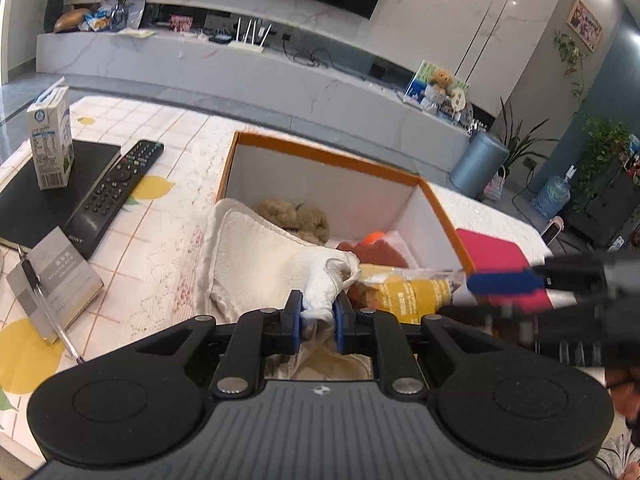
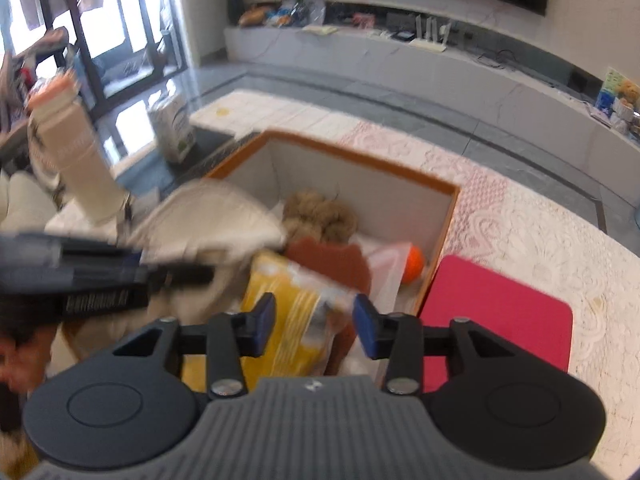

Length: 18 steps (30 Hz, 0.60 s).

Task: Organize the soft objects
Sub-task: 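Carry the canvas bag with the left tool and packet with the right tool to the box, then open the left tool releasing the canvas bag while the right tool releases the packet into the box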

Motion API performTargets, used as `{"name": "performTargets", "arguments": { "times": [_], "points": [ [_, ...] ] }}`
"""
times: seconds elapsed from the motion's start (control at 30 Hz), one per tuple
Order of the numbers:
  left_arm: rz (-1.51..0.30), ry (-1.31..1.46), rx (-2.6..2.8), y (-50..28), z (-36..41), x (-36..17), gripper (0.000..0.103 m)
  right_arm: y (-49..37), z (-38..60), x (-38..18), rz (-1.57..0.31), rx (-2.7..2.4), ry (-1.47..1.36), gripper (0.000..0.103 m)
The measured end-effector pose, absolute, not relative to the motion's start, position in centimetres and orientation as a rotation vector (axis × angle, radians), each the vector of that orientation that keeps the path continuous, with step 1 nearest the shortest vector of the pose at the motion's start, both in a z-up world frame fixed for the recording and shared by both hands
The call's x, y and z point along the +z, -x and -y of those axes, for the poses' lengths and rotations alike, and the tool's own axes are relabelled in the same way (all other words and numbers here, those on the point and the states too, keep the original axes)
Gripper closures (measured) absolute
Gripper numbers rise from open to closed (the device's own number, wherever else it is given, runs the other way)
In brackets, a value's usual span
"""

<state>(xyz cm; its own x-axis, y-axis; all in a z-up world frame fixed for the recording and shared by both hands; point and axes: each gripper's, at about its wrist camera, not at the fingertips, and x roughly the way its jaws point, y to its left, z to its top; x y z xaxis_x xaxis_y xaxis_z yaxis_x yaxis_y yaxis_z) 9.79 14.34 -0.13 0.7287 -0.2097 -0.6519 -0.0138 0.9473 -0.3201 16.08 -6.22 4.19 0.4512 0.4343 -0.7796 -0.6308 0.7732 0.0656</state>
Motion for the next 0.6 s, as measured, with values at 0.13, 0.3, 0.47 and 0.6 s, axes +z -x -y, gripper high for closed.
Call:
{"name": "performTargets", "arguments": {
  "times": [0.13,0.3,0.47,0.6],
  "points": [
    [-0.736,0.291,-0.092,-9.8,-13.8,0.2,0.076,-14.3,6.0,3.2,-0.902,0.668,0.285,0.021],
    [-0.726,0.275,-0.107,-9.6,-13.7,0.5,0.053,-13.3,3.8,1.3,-0.911,0.656,0.375,0.020],
    [-0.624,0.364,-0.207,-8.8,-14.5,1.7,0.037,-13.4,2.7,-0.2,-0.925,0.648,0.413,0.020],
    [-0.579,0.497,-0.228,-8.4,-16.2,2.1,0.024,-12.8,3.2,0.3,-0.917,0.634,0.464,0.016]
  ]
}}
